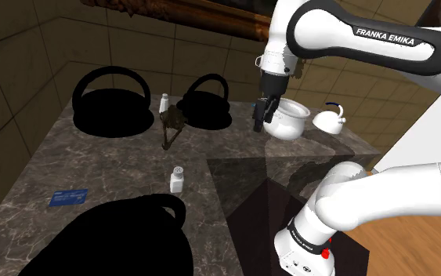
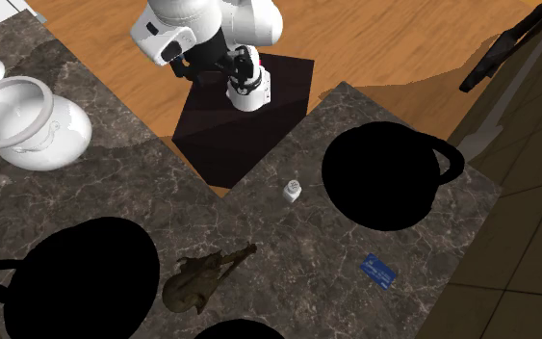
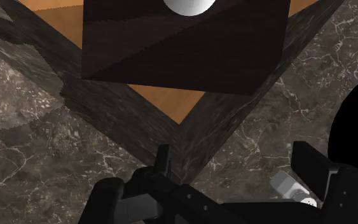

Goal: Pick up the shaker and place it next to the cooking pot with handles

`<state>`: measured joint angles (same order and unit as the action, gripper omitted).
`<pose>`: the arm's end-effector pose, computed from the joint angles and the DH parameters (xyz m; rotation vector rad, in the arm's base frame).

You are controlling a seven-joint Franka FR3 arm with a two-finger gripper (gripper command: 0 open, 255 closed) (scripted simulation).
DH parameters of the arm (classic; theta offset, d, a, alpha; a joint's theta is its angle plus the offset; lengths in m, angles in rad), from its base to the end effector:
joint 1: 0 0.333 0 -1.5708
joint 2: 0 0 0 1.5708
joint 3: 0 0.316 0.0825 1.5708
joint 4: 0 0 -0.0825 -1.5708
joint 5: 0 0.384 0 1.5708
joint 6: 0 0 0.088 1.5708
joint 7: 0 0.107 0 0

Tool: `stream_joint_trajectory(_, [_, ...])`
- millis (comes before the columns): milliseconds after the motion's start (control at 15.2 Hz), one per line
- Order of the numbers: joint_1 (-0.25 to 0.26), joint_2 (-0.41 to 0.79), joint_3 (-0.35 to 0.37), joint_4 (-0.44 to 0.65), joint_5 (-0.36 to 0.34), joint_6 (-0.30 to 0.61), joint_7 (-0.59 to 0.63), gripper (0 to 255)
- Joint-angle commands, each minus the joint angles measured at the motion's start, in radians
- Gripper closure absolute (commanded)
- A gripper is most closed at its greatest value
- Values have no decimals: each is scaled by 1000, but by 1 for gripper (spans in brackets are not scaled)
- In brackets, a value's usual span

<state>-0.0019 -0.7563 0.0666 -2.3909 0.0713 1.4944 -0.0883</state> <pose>0.3029 0.0325 0.5584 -3.0985 -0.2049 0.2187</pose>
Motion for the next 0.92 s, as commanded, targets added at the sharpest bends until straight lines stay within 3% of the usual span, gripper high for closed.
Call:
stream_joint_trajectory(0, [0, 0, 0, 0, 0, 0, 0, 0])
stream_joint_trajectory(858, [61, 435, 131, 88, 131, 271, 115, 0])
